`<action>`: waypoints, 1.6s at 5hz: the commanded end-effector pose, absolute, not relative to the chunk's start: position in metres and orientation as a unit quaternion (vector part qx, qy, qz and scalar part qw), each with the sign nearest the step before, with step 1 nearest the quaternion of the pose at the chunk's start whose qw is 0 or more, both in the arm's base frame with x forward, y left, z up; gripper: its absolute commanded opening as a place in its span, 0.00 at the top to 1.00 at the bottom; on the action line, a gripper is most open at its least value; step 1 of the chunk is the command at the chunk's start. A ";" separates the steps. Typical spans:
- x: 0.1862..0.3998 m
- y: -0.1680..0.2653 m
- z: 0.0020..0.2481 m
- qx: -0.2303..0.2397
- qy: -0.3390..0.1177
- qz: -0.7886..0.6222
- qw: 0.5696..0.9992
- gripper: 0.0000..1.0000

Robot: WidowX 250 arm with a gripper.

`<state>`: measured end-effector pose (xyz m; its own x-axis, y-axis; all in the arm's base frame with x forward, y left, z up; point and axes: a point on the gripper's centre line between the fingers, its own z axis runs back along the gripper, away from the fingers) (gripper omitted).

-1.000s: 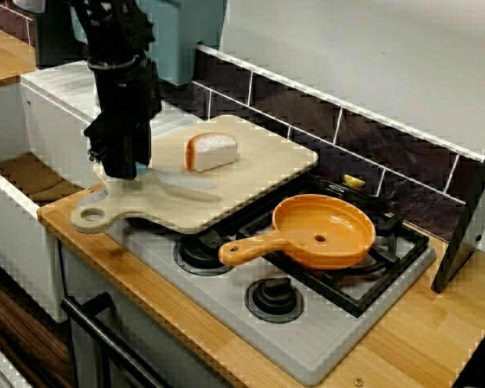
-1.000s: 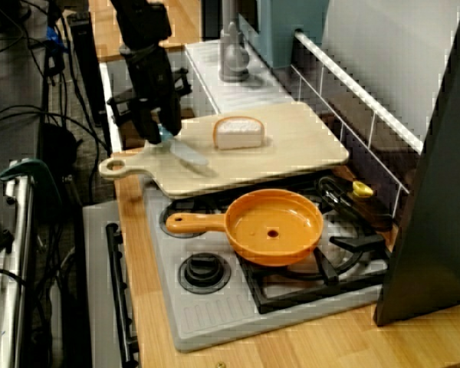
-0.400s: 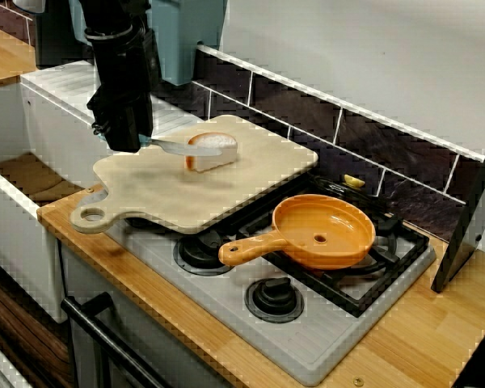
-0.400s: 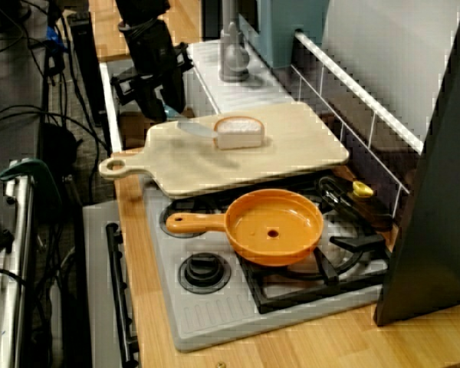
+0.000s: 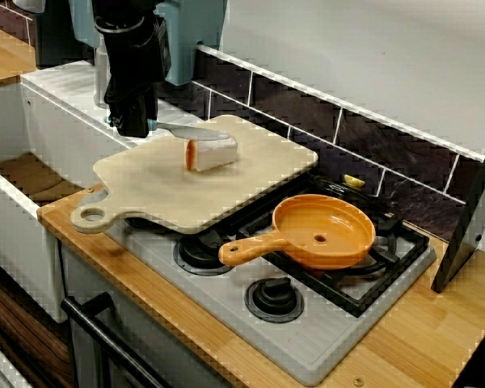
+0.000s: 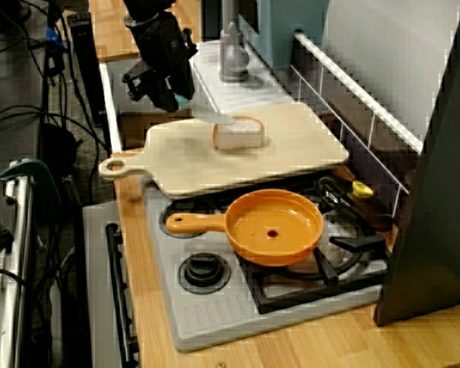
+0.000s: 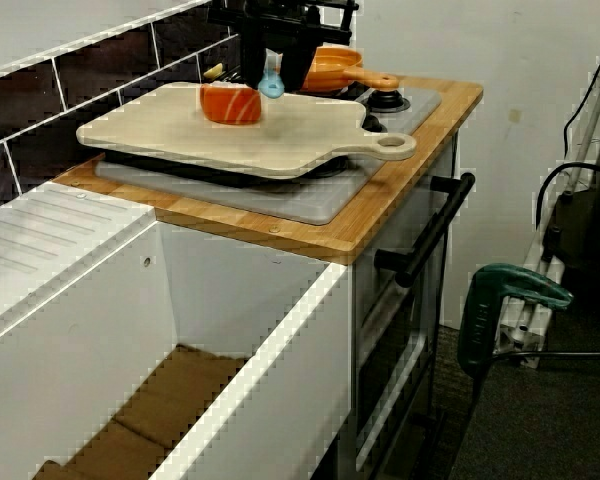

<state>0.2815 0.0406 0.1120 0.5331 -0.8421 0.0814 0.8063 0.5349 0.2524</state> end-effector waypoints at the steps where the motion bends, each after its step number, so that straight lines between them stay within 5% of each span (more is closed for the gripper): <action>1: 0.286 0.050 0.137 0.136 -0.142 -0.424 0.884 1.00; 8: 0.285 0.052 0.115 0.221 -0.163 -0.311 0.910 1.00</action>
<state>0.2872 0.0543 0.1067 0.7614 -0.6343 0.1343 0.5088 0.7129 0.4826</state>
